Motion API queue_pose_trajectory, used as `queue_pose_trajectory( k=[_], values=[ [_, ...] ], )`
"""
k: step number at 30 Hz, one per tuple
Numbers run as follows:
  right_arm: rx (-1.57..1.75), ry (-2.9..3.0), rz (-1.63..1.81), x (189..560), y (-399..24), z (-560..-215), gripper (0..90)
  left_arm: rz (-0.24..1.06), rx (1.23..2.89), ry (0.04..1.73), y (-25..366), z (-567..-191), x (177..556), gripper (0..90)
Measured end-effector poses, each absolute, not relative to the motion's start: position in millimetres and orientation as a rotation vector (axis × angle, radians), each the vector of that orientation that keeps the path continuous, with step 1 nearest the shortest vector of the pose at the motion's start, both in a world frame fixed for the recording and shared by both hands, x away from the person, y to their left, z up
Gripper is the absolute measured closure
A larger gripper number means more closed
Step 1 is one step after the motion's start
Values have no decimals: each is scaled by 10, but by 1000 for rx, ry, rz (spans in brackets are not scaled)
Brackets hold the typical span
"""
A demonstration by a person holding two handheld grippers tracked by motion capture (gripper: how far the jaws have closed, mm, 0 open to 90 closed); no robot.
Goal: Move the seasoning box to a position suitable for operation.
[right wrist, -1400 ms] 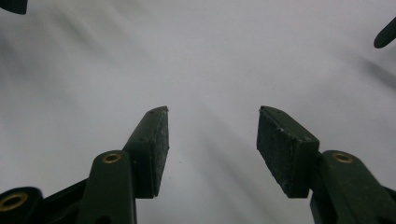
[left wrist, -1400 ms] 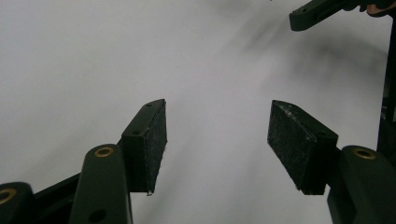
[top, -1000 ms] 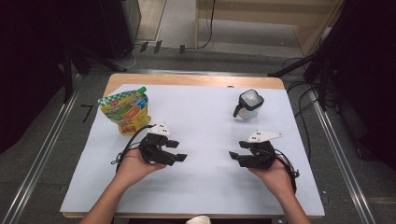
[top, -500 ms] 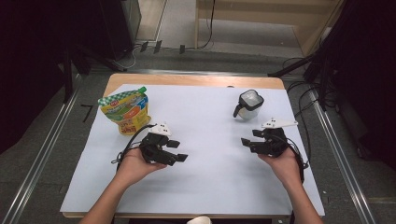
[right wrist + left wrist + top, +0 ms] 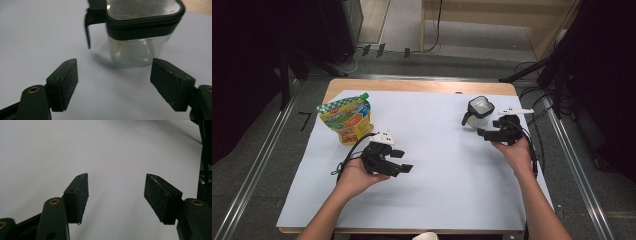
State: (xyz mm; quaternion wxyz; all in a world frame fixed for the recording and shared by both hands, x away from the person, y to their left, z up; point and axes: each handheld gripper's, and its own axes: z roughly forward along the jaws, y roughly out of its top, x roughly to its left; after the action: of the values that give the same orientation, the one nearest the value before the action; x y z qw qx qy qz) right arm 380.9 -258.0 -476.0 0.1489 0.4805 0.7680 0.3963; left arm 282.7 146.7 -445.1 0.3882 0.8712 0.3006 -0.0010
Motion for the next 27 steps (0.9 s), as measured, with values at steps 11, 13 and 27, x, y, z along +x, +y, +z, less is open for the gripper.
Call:
queue_pose_trajectory(
  k=[11, 13, 27],
  values=[
    [1430, 2134, 1122, 4204, -2551, -4937, 195, -9, 2216, 780, 1480, -4479, 2806, 374],
    [1415, 2152, 1105, 4277, -2523, -4973, 168, -9, 2218, 781, 1482, -4481, 2799, 375],
    [1419, 2076, 1153, 4471, -2368, -5177, 116, -16, 2211, 794, 1540, -4512, 2804, 377]
  ],
)
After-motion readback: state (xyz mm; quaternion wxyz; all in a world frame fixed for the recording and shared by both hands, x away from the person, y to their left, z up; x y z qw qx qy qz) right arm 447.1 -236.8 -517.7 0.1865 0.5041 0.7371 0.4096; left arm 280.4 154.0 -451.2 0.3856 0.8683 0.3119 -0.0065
